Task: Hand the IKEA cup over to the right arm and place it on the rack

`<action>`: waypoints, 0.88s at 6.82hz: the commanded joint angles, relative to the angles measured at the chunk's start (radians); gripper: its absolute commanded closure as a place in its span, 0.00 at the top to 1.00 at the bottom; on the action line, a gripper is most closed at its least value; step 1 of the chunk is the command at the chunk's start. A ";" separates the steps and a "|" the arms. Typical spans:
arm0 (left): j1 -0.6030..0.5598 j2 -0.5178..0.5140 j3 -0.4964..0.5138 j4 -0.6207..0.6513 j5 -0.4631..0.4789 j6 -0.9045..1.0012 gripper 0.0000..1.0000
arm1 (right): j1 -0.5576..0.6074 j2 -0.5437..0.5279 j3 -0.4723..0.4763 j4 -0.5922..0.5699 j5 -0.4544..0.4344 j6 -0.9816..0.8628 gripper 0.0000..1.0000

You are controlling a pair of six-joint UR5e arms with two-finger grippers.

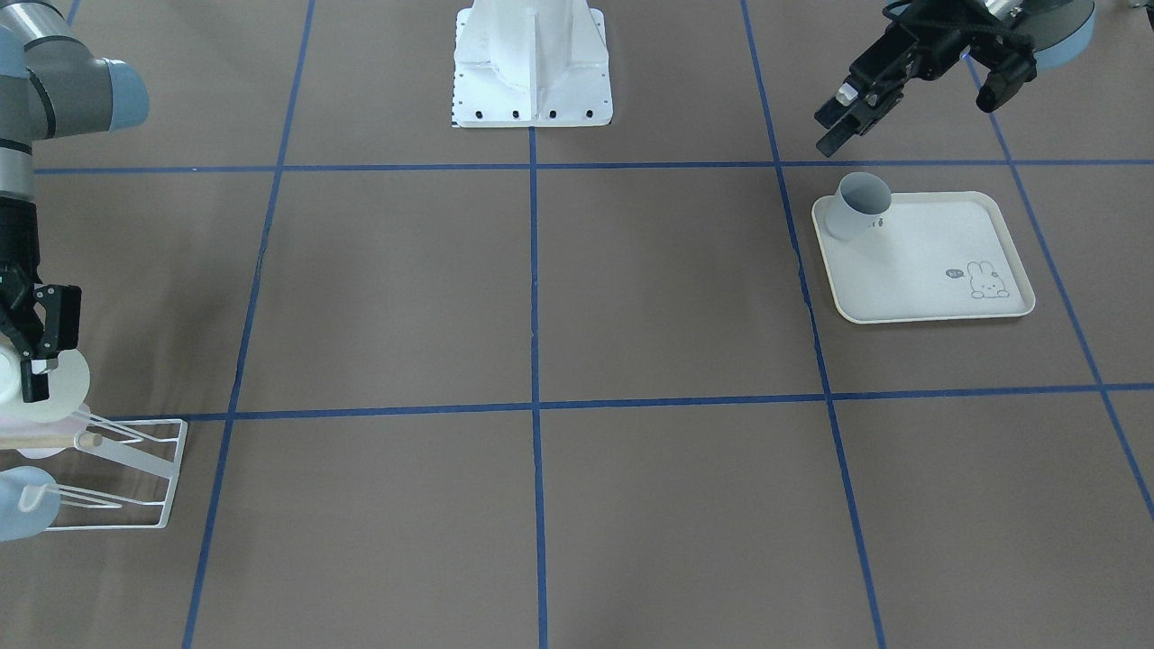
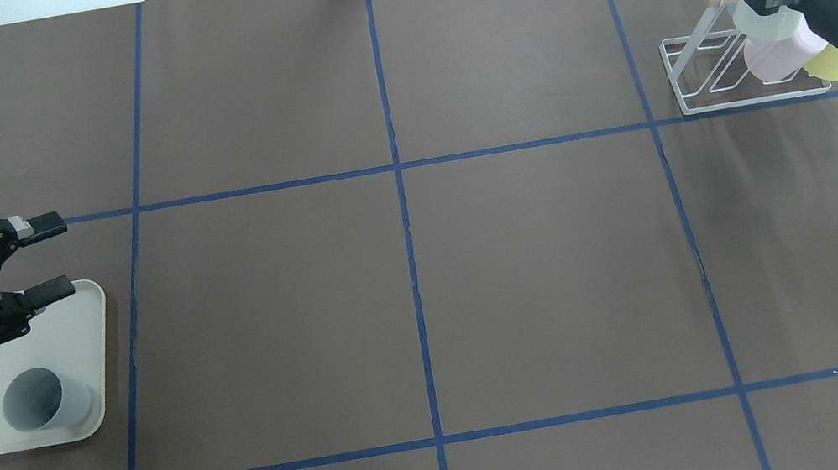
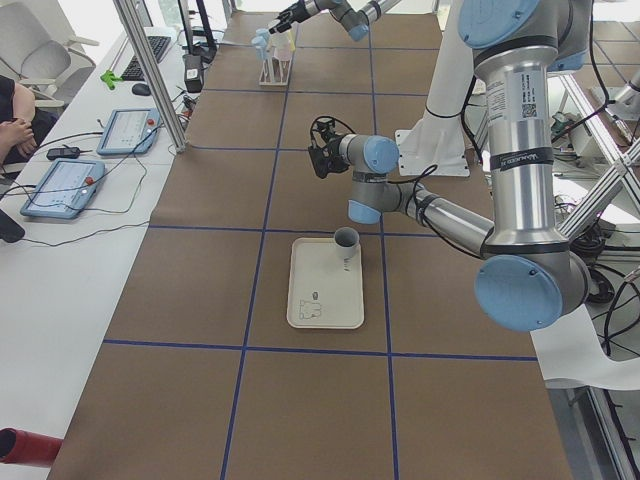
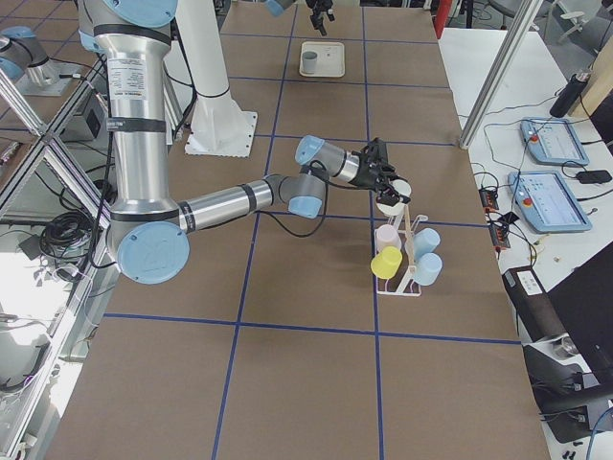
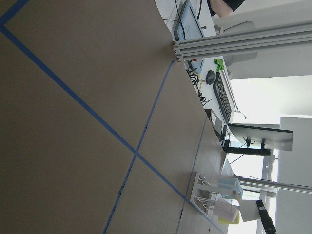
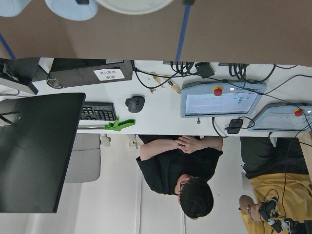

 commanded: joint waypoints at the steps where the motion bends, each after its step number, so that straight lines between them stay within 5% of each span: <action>1: 0.001 -0.003 0.000 0.000 0.000 -0.001 0.99 | -0.011 -0.002 -0.006 0.000 -0.004 -0.001 0.00; 6: 0.003 -0.008 0.005 0.000 0.002 -0.005 0.99 | -0.035 -0.001 -0.045 0.002 -0.013 0.002 0.00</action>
